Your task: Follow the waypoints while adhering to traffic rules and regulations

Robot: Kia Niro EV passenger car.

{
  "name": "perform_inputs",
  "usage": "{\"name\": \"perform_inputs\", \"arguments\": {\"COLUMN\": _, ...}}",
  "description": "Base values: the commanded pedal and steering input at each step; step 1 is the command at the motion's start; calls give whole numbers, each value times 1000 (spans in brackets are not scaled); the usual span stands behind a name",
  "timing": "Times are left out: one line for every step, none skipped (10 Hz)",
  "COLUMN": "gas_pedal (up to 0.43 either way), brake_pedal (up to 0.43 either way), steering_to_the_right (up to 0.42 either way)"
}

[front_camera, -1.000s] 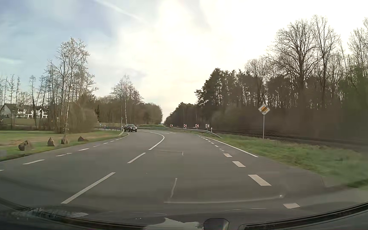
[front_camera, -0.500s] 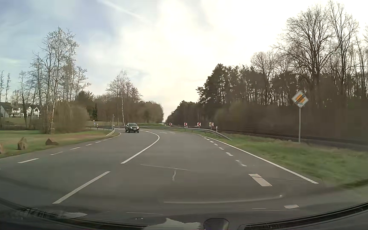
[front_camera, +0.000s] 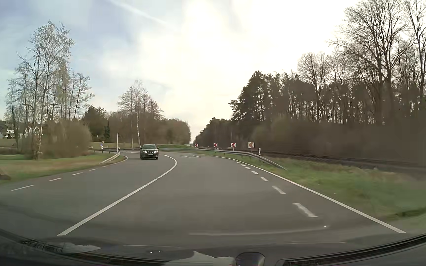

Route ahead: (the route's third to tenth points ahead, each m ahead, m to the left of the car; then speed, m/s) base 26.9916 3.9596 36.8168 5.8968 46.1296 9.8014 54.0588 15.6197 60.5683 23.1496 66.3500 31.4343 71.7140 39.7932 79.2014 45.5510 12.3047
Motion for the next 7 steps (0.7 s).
{"name": "perform_inputs", "arguments": {"gas_pedal": 39, "brake_pedal": 0, "steering_to_the_right": -6}}
{"name": "perform_inputs", "arguments": {"gas_pedal": 39, "brake_pedal": 0, "steering_to_the_right": -7}}
{"name": "perform_inputs", "arguments": {"gas_pedal": 39, "brake_pedal": 0, "steering_to_the_right": -9}}
{"name": "perform_inputs", "arguments": {"gas_pedal": 39, "brake_pedal": 0, "steering_to_the_right": -9}}
{"name": "perform_inputs", "arguments": {"gas_pedal": 28, "brake_pedal": 0, "steering_to_the_right": -9}}
{"name": "perform_inputs", "arguments": {"gas_pedal": 28, "brake_pedal": 0, "steering_to_the_right": -10}}
{"name": "perform_inputs", "arguments": {"gas_pedal": 8, "brake_pedal": 0, "steering_to_the_right": -10}}
